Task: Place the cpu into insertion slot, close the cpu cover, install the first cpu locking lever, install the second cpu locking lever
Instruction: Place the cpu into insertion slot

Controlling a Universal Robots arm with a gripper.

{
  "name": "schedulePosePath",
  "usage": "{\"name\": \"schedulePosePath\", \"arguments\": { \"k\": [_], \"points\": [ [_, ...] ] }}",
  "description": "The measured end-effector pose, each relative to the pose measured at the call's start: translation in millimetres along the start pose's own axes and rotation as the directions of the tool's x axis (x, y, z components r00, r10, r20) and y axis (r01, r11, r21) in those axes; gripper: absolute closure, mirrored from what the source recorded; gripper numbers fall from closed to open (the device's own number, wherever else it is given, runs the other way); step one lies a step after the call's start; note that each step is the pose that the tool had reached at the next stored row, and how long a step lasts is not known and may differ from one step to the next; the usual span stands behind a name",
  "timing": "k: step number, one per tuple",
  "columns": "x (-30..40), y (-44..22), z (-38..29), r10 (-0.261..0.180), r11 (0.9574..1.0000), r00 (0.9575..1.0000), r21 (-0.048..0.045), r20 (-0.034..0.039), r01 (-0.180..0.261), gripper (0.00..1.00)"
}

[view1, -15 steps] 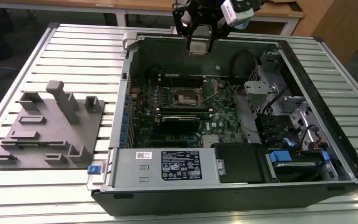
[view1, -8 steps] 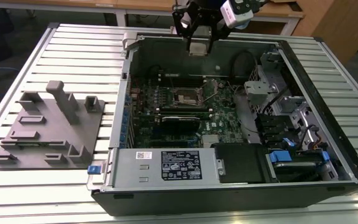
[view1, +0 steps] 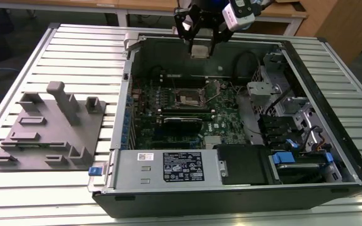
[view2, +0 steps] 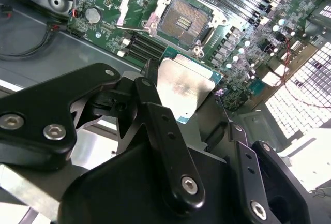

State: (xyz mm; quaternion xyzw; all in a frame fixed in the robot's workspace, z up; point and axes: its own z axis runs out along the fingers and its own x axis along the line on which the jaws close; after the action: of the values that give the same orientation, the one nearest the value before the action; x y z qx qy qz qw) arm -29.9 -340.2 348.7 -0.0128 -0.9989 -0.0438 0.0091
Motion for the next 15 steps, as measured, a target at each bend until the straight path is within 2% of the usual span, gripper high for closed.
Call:
{"name": "schedulePosePath", "arguments": {
  "k": [7,15],
  "points": [
    [0.1,-0.2,2.2,0.000,1.0000,1.0000,0.0022,0.0004,0.000,0.46],
    [0.7,-1.1,12.4,0.000,1.0000,1.0000,0.0046,0.0030,0.000,0.46]
  ]
}}
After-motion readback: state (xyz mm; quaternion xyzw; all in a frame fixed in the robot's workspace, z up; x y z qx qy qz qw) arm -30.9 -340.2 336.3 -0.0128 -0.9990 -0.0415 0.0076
